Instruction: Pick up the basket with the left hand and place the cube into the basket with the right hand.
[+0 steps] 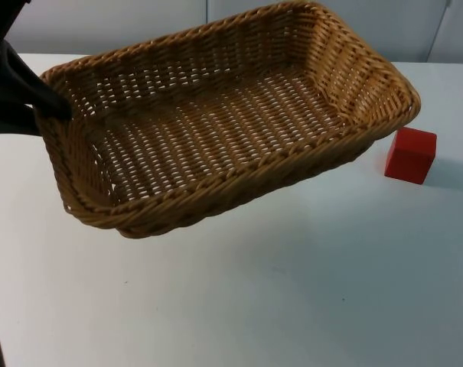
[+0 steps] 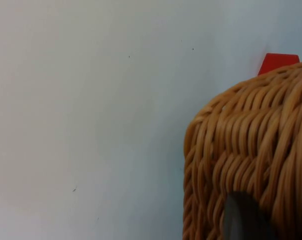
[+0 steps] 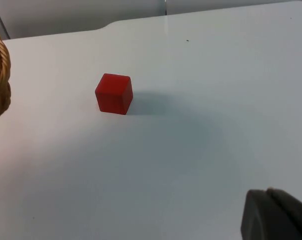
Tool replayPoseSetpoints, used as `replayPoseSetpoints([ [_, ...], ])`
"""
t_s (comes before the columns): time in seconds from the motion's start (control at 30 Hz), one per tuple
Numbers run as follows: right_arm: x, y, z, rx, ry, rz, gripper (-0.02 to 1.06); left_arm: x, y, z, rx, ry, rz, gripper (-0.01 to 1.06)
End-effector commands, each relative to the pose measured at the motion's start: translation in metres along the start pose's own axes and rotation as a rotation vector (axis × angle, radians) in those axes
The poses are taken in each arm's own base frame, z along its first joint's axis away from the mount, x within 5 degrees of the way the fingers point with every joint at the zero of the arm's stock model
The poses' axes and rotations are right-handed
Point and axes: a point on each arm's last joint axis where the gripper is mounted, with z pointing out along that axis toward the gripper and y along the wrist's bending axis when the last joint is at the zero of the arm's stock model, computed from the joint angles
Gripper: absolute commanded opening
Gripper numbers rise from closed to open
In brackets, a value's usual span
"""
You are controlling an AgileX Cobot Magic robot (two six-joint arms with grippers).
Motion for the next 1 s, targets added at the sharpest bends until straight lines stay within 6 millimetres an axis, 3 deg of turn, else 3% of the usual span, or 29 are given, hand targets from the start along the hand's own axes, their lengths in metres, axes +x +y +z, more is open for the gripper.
replayPoseSetpoints([
  [0.0, 0.0014, 0.0002, 0.0011, -0.004, -0.001, 0.001, 0.00, 0.0003, -0.0078, -0.0040, 0.045, -0.002, -0.009, 0.00],
  [0.97, -0.0007, 0.0002, -0.0003, -0.004, -0.018, 0.001, 0.00, 0.0003, -0.0078, -0.0040, 0.045, -0.002, -0.009, 0.00],
])
